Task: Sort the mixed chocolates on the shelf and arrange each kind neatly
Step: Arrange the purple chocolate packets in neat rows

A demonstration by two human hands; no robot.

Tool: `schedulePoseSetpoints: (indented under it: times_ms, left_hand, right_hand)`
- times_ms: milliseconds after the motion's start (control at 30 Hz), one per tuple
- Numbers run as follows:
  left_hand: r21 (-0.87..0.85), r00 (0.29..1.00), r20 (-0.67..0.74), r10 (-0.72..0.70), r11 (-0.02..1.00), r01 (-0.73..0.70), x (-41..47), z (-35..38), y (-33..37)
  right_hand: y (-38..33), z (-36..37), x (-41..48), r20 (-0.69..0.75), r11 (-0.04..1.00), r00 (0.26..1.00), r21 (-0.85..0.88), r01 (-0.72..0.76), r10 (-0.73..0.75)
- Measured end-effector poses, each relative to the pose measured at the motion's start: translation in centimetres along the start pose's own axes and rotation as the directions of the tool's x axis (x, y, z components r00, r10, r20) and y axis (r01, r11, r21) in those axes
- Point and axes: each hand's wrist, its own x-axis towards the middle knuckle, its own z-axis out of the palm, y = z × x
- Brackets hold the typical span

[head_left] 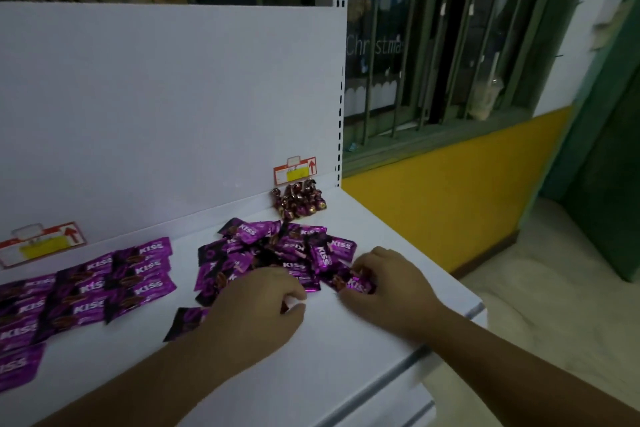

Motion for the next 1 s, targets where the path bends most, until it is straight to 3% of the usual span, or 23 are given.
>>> schedulePoseSetpoints:
  times_ms: [133, 300, 533, 600, 700, 833, 1000]
  left_hand:
    - [0.124, 0.999, -0.019, -0.045, 0.991, 0.047, 4.5, 0.6, 1.5]
    - [0.256, 0.978, 0.204, -0.031, 0.967, -0.023, 8.2, 2.0, 0.9]
    - [0.260, 0.998, 0.049, -0.043, 0.965, 0.029, 8.7, 1.6, 2.3]
    - [0.176, 0.994, -0.073, -0.087, 0.979, 0.099, 8.8, 0.5, 2.5]
    - [-0.088, 0.967, -0.164, -0.197, 0.979, 0.184, 8.6, -1.5, 2.6]
    - [-0.496, 0.907, -0.023, -0.420, 0.793, 0.354, 6.9, -3.1, 2.5]
    - [-0.674, 0.816, 0.068, -0.573, 0.577, 0.461, 3.9, -4.8, 2.2]
  right_hand:
    - [0.1, -0.2, 0.0, -0.029, 0.992, 0.999, 0.125, -0.030, 0.034]
    - [0.9, -0.3, 0.4, 0.004, 0.960, 0.995, 0.263, -0.100, 0.103]
    - [1.7, -0.2, 0.6, -0.003, 0.894, 0.988, 0.426, -0.141, 0.157]
    - [1.9, -0.2, 0.7, -0.005, 0.855, 0.983, 0.495, -0.156, 0.182]
    - [2.2, -0.3, 0.7, 0.004, 0.767, 0.977, 0.618, -0.169, 0.212]
    - [2.1, -0.8, 0.5, 0.034, 0.663, 0.977, 0.729, -0.169, 0.211]
    - [1.3, -2.1, 0.2, 0.106, 0.538, 0.983, 0.826, -0.169, 0.147]
